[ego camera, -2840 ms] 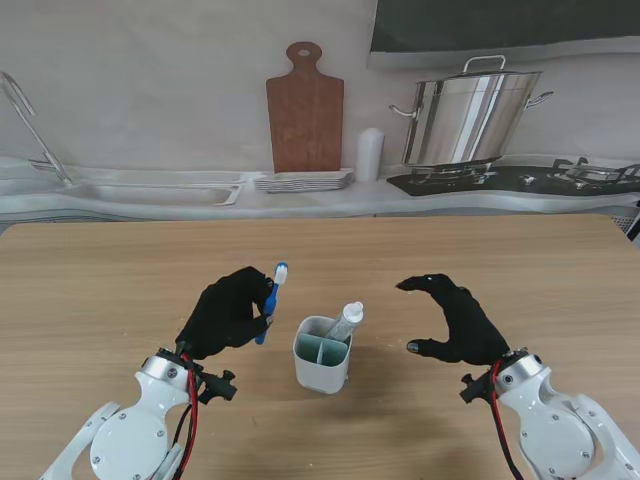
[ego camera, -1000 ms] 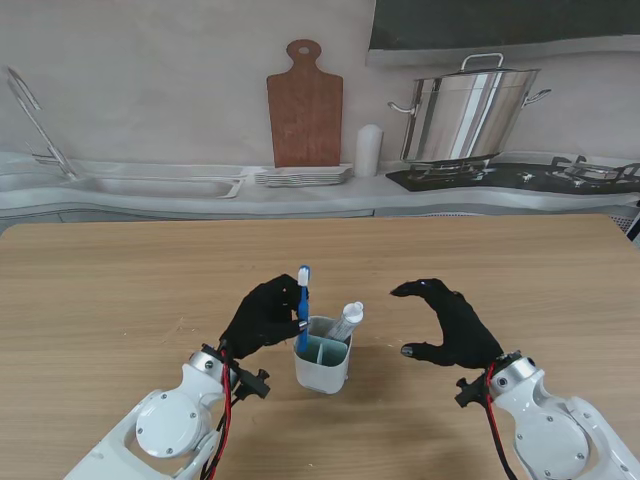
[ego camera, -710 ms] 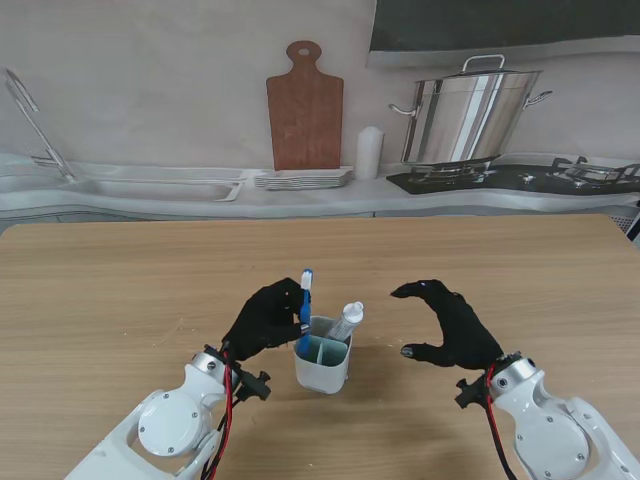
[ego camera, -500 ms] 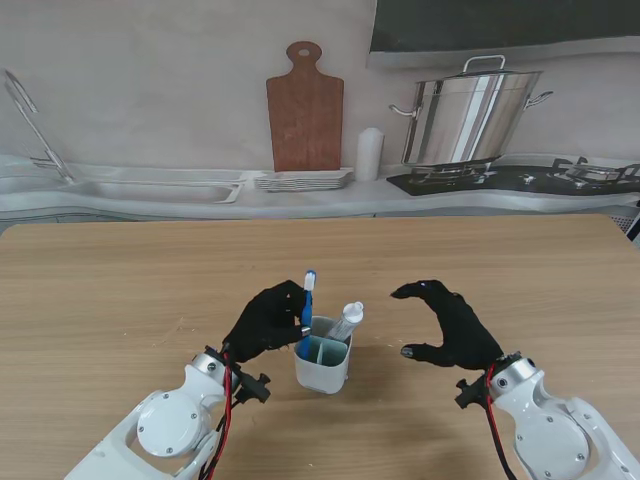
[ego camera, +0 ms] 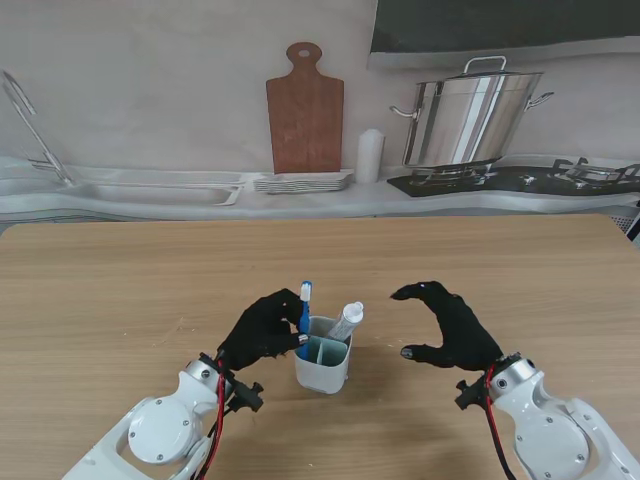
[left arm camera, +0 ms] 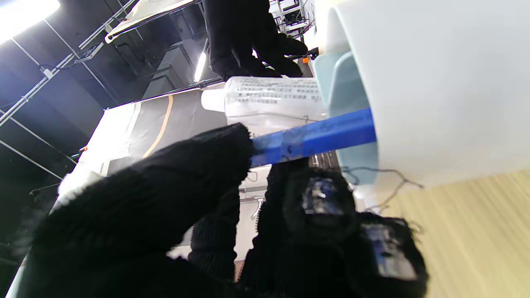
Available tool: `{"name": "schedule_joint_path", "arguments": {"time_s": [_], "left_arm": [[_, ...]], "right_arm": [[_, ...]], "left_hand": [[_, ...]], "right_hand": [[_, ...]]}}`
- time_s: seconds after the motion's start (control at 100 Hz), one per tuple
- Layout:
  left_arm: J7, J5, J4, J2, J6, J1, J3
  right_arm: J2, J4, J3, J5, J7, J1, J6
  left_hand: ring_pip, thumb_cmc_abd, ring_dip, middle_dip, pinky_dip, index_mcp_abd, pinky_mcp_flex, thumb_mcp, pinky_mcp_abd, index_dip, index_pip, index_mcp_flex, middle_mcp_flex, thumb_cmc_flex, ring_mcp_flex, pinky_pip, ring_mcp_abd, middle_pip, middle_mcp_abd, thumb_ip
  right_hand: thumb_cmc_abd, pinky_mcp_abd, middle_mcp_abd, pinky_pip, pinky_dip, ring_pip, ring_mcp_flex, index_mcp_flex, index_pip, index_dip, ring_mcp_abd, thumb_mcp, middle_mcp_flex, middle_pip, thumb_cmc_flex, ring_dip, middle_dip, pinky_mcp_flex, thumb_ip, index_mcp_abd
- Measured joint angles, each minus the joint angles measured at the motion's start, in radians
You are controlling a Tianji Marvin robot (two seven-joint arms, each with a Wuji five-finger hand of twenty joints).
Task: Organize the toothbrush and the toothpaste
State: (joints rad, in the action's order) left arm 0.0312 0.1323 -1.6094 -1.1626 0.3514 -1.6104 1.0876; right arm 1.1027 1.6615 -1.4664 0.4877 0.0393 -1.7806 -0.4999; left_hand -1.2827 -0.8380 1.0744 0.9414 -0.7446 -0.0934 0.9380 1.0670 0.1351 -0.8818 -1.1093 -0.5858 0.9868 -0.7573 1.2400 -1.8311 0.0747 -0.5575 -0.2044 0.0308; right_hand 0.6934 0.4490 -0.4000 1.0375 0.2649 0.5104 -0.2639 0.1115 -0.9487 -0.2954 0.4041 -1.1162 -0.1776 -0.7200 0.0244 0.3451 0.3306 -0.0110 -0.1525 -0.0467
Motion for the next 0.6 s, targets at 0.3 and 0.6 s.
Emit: {"name": "schedule_joint_path", "arguments": {"time_s": [0.3, 0.6], "left_arm": [[0.041, 0.004, 0.004, 0.009, 0.009, -0.012, 0.012], [0.058, 0.004, 0.005, 0.018, 0.018, -0.019, 0.019]], "right_arm": [[-0.001, 0.000, 0.003, -0.003, -0.005, 0.000, 0.005], [-0.002, 0.000, 0.005, -0.005, -0.011, 0.000, 0.009]], "left_hand": [[0.067, 0.128, 0.066, -0.111, -0.066, -0.007, -0.102, -0.110, 0.001, 0.058, 0.069, 0.056, -0.167, 0.002, -0.065, 0.012, 0.016, -0.057, 0.020, 0.000], [0.081, 0.198, 0.092, -0.256, -0.101, -0.002, -0.157, -0.172, 0.001, 0.089, 0.148, 0.117, -0.273, 0.062, -0.114, 0.023, 0.026, -0.087, 0.027, 0.033]], "right_hand": [[0.000, 0.003, 0.000, 0.000, 0.000, 0.001, -0.003, 0.000, -0.008, 0.000, 0.000, 0.000, 0.000, -0.001, 0.000, 0.000, 0.000, 0.002, 0.000, 0.001], [0.000, 0.006, 0.000, 0.000, 0.000, 0.003, -0.010, 0.000, -0.010, -0.001, 0.000, 0.000, 0.000, -0.001, 0.000, 0.000, 0.000, 0.005, 0.000, 0.001]]}}
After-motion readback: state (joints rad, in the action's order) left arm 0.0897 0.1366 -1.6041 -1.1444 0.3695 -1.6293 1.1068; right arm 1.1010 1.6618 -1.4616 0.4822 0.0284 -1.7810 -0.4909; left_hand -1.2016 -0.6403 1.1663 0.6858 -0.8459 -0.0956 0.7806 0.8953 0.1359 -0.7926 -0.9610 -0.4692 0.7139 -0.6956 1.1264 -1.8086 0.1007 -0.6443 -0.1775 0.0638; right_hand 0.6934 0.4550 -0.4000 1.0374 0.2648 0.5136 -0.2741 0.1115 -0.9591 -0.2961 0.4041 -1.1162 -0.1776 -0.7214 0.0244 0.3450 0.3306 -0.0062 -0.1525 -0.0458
